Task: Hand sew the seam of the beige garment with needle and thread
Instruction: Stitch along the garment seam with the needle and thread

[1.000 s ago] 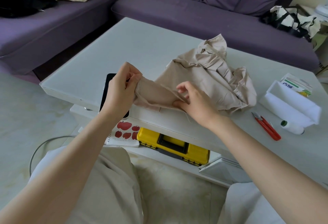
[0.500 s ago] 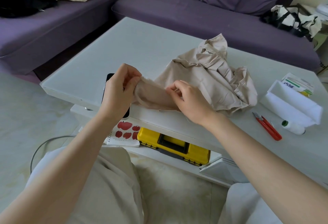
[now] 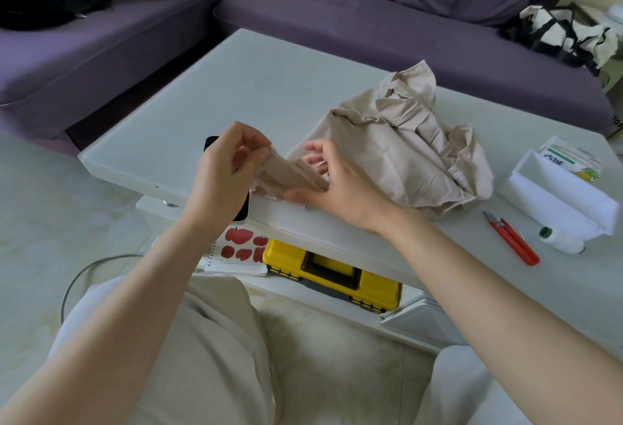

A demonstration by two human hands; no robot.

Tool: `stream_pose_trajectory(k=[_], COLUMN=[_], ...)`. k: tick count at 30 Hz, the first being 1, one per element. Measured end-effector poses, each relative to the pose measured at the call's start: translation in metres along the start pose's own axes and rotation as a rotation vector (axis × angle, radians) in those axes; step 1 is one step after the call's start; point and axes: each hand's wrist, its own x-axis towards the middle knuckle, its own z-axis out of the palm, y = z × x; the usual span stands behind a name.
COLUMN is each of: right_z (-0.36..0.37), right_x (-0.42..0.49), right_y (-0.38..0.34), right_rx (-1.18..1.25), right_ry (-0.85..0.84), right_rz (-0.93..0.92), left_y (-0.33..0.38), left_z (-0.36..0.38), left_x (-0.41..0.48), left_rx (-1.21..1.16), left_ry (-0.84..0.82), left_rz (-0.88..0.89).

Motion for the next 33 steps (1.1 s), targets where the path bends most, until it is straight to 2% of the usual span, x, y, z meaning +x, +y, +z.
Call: stream_pose_trajectory(k=[5, 10, 13, 19, 21, 27, 31, 33], right_z=[0.003, 0.002, 0.002, 0.010, 0.013, 0.018, 0.010, 0.004], right_x=[0.002, 0.001, 0.001, 0.003, 0.003, -0.007, -0.018, -0.023], right_y=[0.000, -0.003, -0.004, -0.006, -0.007, 0.002, 0.017, 0.027], right_rx=[0.069, 0.162, 0.185, 0.080, 0.008, -0.155, -0.317, -0.435], right_ry=[0.166, 0.205, 0.218, 0.210, 0.175, 0.066, 0.019, 0.008], right_rz=[-0.082, -0.064, -0.051, -0.082, -0.119, -0.147, -0.161, -0.170], left_y=[-0.002, -0.004, -0.008, -0.009, -0.013, -0.021, -0.023, -0.026], left_z=[-0.002, -0.005, -0.006, 0.001, 0.003, 0.008, 0.009, 0.010], left_x=[0.000, 0.001, 0.002, 0.002, 0.004, 0.005, -0.004, -0.005], left_rx=[0.045, 0.024, -0.143, -0.493, -0.408, 0.131, 0.486, 0.588], left_ry=[0.028, 0.117, 0.130, 0.068, 0.084, 0.056, -0.134, -0.236], left_rz=[0.011, -0.017, -0.092, -0.275, -0.279, -0.172, 0.026, 0.051])
